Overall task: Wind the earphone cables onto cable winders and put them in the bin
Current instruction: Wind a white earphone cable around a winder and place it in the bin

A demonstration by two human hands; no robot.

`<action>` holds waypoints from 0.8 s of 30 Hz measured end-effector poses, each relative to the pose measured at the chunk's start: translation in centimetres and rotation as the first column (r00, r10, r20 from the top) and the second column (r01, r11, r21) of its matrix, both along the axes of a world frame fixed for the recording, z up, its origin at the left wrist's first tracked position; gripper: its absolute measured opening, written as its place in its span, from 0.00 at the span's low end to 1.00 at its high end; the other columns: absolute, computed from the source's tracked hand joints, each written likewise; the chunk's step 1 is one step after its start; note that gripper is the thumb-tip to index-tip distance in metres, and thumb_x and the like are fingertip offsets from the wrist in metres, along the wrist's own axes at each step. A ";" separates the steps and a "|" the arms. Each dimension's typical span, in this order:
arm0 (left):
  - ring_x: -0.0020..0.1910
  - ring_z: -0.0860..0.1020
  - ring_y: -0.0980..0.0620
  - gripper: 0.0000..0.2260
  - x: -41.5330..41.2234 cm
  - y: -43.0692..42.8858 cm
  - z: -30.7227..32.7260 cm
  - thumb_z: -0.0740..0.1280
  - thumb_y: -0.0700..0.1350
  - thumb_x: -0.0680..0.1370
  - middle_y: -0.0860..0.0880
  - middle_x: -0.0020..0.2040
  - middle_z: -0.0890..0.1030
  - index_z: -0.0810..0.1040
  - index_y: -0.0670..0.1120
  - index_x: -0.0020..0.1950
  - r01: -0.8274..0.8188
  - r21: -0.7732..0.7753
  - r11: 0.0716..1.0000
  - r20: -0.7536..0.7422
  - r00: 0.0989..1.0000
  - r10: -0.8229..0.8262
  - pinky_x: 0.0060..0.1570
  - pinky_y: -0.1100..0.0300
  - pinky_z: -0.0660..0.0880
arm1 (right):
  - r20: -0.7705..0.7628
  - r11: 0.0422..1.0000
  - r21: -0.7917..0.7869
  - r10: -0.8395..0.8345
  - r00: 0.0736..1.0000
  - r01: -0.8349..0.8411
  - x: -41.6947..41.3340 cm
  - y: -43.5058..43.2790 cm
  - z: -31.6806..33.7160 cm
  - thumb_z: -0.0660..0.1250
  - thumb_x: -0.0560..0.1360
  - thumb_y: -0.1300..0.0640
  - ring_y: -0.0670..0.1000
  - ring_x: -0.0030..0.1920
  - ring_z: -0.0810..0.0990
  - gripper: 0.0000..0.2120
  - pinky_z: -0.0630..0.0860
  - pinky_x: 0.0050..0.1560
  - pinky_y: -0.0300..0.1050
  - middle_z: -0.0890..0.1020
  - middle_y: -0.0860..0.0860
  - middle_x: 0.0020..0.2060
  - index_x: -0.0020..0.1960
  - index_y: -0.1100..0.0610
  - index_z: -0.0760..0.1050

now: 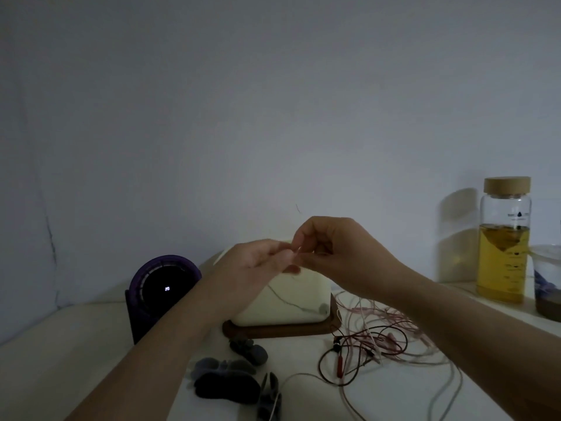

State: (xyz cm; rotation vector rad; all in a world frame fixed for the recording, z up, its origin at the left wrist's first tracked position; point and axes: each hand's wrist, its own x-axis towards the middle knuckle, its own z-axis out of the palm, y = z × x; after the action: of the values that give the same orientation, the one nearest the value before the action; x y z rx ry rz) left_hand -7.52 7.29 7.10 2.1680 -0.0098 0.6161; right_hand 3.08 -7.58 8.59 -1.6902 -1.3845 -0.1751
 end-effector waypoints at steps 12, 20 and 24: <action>0.38 0.81 0.55 0.11 0.1 -1.4 0.1 0.61 0.47 0.81 0.54 0.33 0.82 0.81 0.49 0.44 -0.151 0.192 0.970 0.085 0.987 0.137 0.44 0.67 0.74 | -0.150 0.960 -0.276 0.010 0.989 -0.051 1.9 -2.9 -0.2 0.70 0.74 0.55 0.41 0.24 0.67 0.08 0.64 0.25 0.32 0.84 0.47 0.33 0.52 0.54 0.78; 0.30 0.76 0.59 0.11 -0.6 4.0 0.0 0.57 0.45 0.83 0.56 0.27 0.76 0.76 0.45 0.46 -0.092 -0.667 0.740 0.261 0.901 0.347 0.46 0.58 0.76 | -0.350 0.941 -0.332 -0.184 0.918 0.062 6.2 -6.7 -2.2 0.63 0.78 0.54 0.51 0.38 0.82 0.10 0.79 0.45 0.50 0.84 0.55 0.35 0.47 0.56 0.82; 0.31 0.74 0.57 0.11 -0.5 4.9 -0.9 0.57 0.46 0.83 0.56 0.26 0.75 0.76 0.46 0.45 -0.050 -0.771 0.635 0.226 0.911 0.346 0.46 0.58 0.74 | -0.389 0.937 -0.350 -0.129 0.912 -0.017 5.8 -6.6 -1.8 0.58 0.79 0.49 0.47 0.31 0.73 0.17 0.69 0.33 0.38 0.85 0.52 0.41 0.49 0.57 0.82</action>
State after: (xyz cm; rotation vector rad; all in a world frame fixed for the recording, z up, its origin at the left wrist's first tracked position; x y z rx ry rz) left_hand -8.01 12.19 6.15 1.2182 0.2620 0.9413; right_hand 8.87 -14.23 6.74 -1.9205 -1.0904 0.3972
